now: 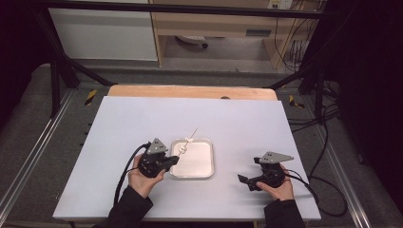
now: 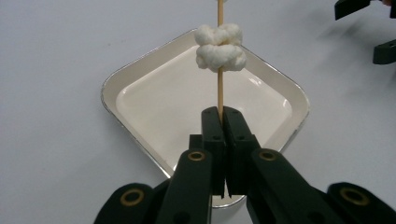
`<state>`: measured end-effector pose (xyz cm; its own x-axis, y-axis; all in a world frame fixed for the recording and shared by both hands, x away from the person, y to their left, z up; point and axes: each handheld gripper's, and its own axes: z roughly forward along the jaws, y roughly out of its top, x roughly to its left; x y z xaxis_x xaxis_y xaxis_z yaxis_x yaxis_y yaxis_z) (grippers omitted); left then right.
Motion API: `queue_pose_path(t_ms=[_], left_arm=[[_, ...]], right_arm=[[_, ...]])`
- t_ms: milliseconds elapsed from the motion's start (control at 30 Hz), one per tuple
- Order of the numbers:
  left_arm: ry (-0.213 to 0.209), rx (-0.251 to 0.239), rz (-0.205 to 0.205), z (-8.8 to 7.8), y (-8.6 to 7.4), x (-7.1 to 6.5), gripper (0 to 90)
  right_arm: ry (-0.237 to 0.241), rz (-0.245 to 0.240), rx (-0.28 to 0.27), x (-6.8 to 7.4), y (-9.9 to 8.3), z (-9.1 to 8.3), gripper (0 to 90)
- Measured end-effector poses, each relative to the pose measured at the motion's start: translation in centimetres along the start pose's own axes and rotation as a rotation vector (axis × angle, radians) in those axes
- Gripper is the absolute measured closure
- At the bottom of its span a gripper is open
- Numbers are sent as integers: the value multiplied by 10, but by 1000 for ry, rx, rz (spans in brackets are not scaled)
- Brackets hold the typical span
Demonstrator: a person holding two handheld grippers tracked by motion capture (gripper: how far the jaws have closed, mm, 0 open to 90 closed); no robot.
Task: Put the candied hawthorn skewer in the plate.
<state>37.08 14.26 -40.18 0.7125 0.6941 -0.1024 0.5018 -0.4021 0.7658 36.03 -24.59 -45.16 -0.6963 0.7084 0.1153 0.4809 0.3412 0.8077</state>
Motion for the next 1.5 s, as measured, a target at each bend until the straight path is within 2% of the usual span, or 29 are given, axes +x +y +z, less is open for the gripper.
queue_pose_path(t_ms=[300,533,800,1100,1333,1500], left_arm=[[29,69,-27,21,4,1,883],[47,142,-46,33,4,-1,883],[85,224,-42,42,0,-6,883],[105,259,-26,48,-2,-11,882],[115,261,-26,48,-1,-12,876],[105,262,-18,48,-1,-12,849]], right_arm=[[4,8,1,0,-1,0,9],[10,11,-3,0,-1,0,8],[9,7,1,0,-2,0,8],[11,9,0,0,-2,0,8],[14,12,4,0,-2,1,8],[15,13,7,1,-3,2,8]])
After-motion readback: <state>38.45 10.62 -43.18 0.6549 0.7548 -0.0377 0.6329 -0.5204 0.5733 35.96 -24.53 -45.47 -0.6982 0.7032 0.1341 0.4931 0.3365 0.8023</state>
